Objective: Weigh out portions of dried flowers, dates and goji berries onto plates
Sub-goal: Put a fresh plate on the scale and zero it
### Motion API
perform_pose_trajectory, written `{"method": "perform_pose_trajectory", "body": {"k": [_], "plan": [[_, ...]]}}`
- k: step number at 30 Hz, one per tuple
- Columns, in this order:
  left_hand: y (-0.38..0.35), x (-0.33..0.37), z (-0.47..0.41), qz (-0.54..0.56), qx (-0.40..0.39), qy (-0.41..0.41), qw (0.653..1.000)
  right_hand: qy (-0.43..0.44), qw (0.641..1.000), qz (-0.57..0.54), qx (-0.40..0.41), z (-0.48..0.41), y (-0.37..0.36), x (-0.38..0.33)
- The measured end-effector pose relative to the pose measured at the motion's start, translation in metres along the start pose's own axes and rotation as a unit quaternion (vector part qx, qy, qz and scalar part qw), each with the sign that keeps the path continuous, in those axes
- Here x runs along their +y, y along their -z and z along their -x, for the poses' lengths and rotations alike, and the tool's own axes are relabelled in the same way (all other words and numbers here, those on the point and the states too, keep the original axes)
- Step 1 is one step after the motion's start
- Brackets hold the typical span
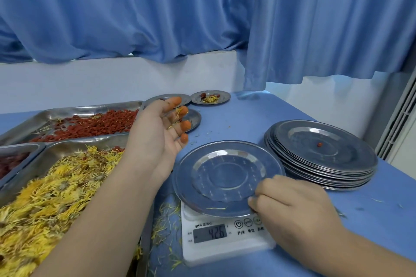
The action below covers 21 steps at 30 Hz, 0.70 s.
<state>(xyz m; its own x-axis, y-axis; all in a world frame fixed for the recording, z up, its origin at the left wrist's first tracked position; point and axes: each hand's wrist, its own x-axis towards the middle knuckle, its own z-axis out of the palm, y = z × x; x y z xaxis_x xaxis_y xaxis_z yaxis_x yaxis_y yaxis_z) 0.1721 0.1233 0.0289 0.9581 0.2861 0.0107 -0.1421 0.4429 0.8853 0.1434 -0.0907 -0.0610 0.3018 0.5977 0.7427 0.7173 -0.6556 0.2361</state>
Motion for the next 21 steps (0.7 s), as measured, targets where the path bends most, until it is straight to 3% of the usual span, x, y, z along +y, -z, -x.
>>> {"method": "perform_pose_trajectory", "body": {"k": [9,21], "plan": [[-0.002,-0.002,0.001,-0.012,-0.001,0.01,1.0,-0.042,0.999,-0.008,-0.015,-0.002,-0.006,0.001],[0.002,-0.003,-0.002,-0.01,-0.003,0.025,1.0,-0.067,0.987,-0.121,-0.082,0.001,0.013,0.016]]}}
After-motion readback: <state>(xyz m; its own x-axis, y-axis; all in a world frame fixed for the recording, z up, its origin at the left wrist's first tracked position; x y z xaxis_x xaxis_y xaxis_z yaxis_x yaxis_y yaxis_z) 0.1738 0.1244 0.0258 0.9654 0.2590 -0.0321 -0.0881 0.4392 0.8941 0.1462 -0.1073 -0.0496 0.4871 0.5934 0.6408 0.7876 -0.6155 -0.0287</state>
